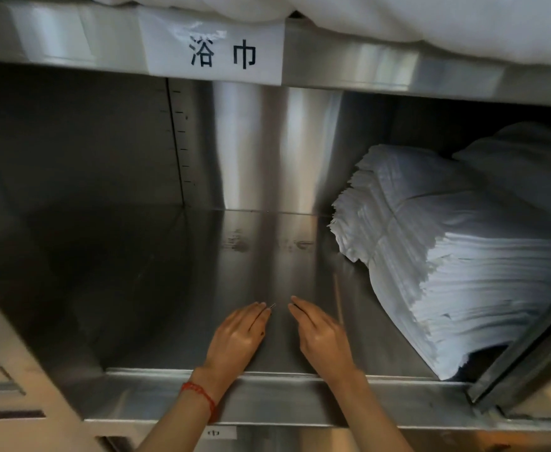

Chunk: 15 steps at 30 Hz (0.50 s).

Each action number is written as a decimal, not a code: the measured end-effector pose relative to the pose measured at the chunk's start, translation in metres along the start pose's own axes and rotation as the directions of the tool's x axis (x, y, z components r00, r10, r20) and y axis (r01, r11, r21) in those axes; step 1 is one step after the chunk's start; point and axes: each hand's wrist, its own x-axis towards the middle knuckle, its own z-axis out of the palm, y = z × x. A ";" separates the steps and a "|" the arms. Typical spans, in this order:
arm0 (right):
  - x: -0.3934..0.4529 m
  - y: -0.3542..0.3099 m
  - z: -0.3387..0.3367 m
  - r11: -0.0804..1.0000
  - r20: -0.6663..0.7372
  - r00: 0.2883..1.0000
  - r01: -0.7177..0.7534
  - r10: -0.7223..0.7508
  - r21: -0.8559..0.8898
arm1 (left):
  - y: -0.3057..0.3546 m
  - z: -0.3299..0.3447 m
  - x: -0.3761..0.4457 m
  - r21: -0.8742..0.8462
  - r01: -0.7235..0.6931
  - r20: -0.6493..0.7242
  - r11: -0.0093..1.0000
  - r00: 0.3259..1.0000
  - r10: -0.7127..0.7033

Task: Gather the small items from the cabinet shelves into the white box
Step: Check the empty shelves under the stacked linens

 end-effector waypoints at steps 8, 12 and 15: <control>0.001 0.002 0.015 1.000 0.062 0.998 -0.012 0.012 -0.004 | -0.011 0.009 -0.005 0.003 0.030 0.079 1.000 0.996 -0.030; 0.000 0.001 0.022 1.000 0.086 0.996 -0.030 0.030 -0.004 | -0.013 0.011 -0.006 -0.017 0.037 0.122 0.999 0.992 -0.035; 0.001 0.002 0.025 0.999 0.106 0.994 -0.041 0.041 0.003 | -0.013 0.012 -0.005 -0.019 0.045 0.135 0.999 0.990 -0.042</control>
